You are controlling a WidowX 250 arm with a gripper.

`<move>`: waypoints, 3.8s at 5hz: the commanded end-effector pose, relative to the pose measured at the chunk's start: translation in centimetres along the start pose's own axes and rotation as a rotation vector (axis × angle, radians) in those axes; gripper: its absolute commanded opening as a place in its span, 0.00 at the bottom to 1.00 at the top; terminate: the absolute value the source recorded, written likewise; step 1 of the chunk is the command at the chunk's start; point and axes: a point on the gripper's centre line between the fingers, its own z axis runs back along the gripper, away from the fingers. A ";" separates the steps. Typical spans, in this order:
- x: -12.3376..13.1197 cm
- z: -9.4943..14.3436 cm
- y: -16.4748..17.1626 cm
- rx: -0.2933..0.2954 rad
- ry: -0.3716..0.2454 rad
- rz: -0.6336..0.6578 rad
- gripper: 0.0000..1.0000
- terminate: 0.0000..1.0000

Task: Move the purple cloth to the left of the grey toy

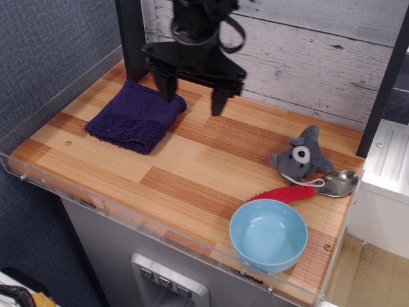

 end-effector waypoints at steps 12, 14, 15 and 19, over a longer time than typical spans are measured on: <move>-0.7 -8.3 5.1 0.029 0.128 0.052 1.00 0.00; 0.0 -7.7 1.6 -0.038 0.112 -0.007 1.00 0.00; 0.4 -7.5 -1.0 -0.077 0.104 -0.061 1.00 0.00; -0.2 -6.6 -8.3 -0.165 0.106 -0.194 1.00 0.00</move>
